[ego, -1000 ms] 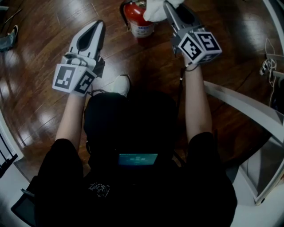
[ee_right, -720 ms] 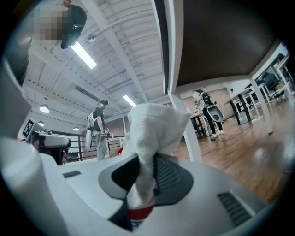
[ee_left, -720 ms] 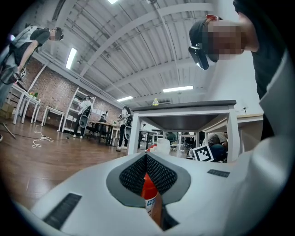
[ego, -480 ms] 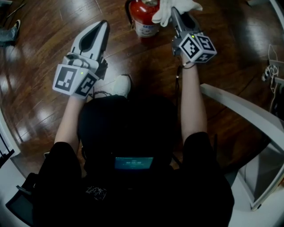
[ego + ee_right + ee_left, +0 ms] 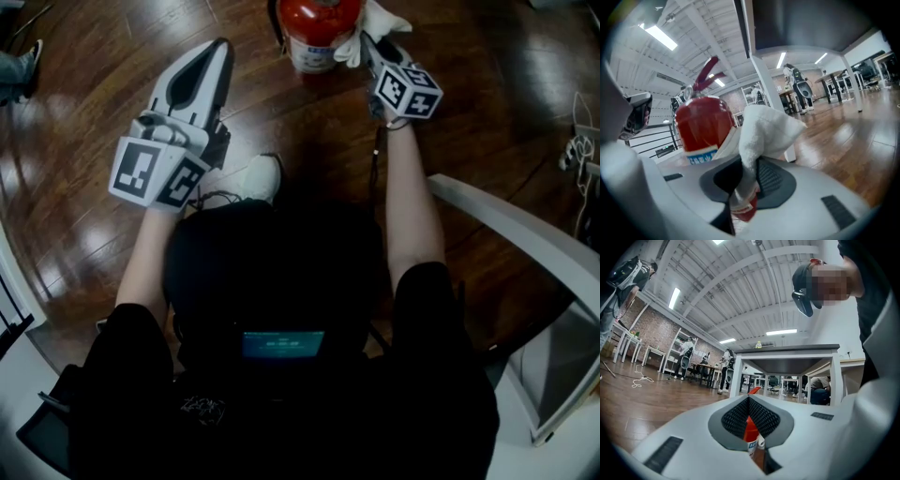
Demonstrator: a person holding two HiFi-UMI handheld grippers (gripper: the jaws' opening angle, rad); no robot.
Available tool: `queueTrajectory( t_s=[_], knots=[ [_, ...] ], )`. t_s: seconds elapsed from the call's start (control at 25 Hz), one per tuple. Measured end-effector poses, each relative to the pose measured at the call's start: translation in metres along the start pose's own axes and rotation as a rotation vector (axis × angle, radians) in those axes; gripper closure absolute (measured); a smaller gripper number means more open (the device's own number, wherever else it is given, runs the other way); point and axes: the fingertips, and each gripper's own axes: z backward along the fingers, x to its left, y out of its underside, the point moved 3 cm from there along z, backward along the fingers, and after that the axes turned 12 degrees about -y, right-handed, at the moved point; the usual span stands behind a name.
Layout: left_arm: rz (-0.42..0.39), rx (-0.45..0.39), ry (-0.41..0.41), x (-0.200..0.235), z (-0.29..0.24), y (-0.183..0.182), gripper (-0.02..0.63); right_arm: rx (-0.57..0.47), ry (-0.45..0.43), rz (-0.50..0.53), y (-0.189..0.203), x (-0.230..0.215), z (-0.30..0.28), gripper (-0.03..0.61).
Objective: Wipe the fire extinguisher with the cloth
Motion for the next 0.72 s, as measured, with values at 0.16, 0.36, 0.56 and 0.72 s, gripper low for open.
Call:
queueTrajectory(
  t_s=[0.16,0.36,0.56,0.72],
  knots=[
    [-0.013,0.005,0.003,-0.001,0.002,-0.001,0.615,0.121,0.032,-0.058,0.042,-0.017,-0.015,0.483],
    [-0.01,0.007,-0.006,-0.001,0.004,0.001,0.615,0.167,0.057,-0.1,0.066,-0.027,-0.017,0.483],
    [-0.004,0.008,-0.01,-0.004,0.006,0.002,0.615,0.18,0.068,-0.096,0.073,-0.027,-0.012,0.483],
    [-0.003,0.015,-0.002,-0.008,0.005,0.005,0.615,0.0,0.062,-0.067,0.02,-0.015,0.018,0.483]
  ],
)
